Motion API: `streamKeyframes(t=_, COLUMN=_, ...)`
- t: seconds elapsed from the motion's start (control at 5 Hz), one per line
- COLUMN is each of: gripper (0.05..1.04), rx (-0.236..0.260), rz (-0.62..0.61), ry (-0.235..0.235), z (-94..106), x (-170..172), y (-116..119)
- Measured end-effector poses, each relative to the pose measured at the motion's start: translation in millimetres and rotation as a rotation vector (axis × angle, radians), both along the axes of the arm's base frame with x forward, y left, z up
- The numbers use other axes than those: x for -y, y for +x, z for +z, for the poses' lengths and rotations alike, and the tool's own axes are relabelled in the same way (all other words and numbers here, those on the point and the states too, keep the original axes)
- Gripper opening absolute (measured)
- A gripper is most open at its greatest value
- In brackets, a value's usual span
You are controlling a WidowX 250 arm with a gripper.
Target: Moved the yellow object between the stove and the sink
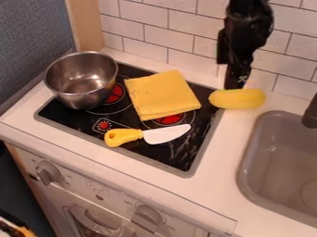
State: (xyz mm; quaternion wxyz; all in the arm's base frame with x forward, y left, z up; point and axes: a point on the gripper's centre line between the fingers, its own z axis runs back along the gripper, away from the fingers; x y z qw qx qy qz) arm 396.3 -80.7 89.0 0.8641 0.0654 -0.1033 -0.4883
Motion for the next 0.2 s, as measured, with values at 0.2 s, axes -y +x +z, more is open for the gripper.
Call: streamKeyframes(t=0.2, gripper=1.001, rx=0.038, rz=-0.004, ry=-0.011, z=25.6, x=3.8, y=-9.8)
